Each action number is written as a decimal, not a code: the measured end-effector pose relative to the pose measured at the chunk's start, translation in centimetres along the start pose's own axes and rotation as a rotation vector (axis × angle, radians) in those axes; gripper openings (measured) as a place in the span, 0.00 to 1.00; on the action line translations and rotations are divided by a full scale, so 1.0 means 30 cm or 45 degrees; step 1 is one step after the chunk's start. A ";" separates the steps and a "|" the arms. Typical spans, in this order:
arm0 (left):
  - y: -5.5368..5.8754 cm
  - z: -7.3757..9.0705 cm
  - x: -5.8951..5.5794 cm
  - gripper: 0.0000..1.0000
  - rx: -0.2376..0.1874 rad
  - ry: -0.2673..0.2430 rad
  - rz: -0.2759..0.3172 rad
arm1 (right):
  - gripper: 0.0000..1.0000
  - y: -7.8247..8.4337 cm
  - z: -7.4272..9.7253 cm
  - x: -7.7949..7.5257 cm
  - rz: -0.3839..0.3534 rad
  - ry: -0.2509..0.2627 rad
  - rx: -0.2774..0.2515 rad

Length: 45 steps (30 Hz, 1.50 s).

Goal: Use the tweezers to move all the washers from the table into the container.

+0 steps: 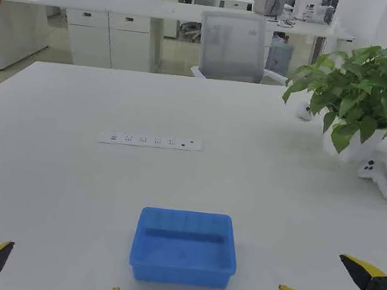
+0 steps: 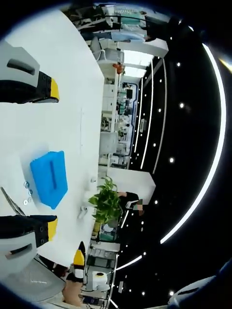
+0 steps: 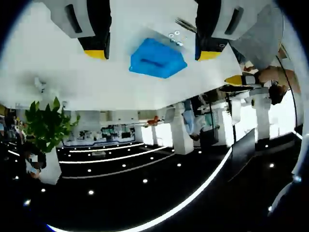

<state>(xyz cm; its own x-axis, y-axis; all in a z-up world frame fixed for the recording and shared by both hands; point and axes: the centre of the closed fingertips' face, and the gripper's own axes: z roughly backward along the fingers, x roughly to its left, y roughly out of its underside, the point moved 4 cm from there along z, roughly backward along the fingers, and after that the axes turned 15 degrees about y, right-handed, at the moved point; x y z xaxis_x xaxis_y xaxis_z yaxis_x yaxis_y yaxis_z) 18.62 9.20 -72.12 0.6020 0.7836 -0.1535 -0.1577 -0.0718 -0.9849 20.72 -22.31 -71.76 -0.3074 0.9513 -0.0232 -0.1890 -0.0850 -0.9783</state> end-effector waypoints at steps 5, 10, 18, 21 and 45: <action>0.009 -0.007 -0.002 0.99 0.021 0.003 0.016 | 0.70 -0.004 0.003 0.001 -0.004 0.006 -0.004; 0.016 -0.012 -0.006 0.99 0.041 0.013 0.014 | 0.69 -0.019 0.008 -0.003 -0.009 0.023 -0.036; 0.016 -0.003 0.007 0.99 0.036 -0.024 0.017 | 0.69 -0.016 0.005 0.021 0.001 -0.022 -0.018; 0.017 -0.003 0.008 0.99 0.042 -0.029 0.010 | 0.69 -0.011 0.004 0.018 0.017 -0.005 -0.003; 0.022 0.004 0.013 0.99 0.056 -0.038 0.009 | 0.69 -0.024 0.012 -0.013 0.007 0.055 -0.037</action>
<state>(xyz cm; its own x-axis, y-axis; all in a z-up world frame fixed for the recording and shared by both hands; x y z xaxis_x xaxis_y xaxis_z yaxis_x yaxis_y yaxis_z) 18.64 9.53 -72.83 0.5773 0.8013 -0.1571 -0.1960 -0.0507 -0.9793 20.64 -22.73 -70.97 -0.2676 0.9628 -0.0370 -0.1602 -0.0823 -0.9836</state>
